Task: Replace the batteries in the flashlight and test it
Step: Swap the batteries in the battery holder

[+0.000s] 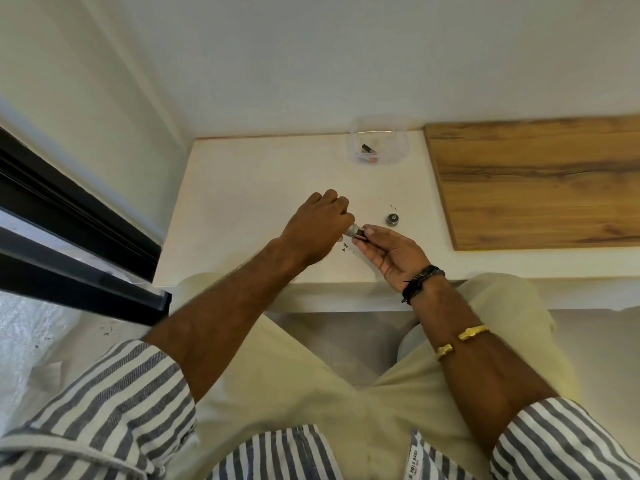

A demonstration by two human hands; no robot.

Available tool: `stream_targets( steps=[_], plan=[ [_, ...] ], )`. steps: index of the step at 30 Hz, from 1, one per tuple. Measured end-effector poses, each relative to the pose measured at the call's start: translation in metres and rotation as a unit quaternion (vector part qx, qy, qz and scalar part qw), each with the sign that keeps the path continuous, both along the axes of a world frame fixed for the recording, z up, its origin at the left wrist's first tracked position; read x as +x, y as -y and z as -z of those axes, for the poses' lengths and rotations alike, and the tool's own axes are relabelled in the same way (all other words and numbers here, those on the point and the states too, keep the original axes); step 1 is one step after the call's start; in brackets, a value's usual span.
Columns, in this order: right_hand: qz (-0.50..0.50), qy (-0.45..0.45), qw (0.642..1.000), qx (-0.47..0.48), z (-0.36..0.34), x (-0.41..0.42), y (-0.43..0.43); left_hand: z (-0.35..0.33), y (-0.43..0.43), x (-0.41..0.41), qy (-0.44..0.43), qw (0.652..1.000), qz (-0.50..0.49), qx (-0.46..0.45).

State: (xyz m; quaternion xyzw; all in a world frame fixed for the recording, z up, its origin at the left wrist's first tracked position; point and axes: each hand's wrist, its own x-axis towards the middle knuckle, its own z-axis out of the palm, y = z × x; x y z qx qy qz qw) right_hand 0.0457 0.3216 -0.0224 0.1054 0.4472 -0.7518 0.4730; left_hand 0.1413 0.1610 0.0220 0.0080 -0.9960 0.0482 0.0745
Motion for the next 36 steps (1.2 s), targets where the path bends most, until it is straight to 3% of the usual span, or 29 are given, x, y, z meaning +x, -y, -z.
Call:
stream_targets(
  steps=[5,9,12,14,30,33,36],
  plan=[
    [0.048,-0.017,0.999,0.011,-0.002,-0.006,0.0,0.011,0.012,0.008,-0.051,0.973,-0.136,0.18],
    [0.071,-0.012,0.997,0.016,0.0,-0.008,0.0,0.017,0.021,0.01,-0.121,0.895,-0.223,0.366],
    [0.081,0.0,0.997,0.012,0.002,-0.008,0.001,0.015,0.02,0.009,-0.189,0.837,-0.26,0.443],
    [0.087,0.011,0.996,0.007,0.002,-0.008,0.002,0.017,0.021,0.005,-0.205,0.821,-0.28,0.454],
    [0.098,0.037,0.994,-0.015,-0.006,-0.006,0.007,0.03,0.033,-0.004,-0.173,0.811,-0.294,0.475],
    [0.074,0.022,0.997,-0.006,-0.009,-0.006,0.006,0.02,0.023,0.007,-0.247,0.799,-0.312,0.451],
    [0.04,0.004,0.999,0.004,-0.014,-0.004,0.005,0.011,0.0,0.024,-0.305,0.813,-0.276,0.412]
  ],
)
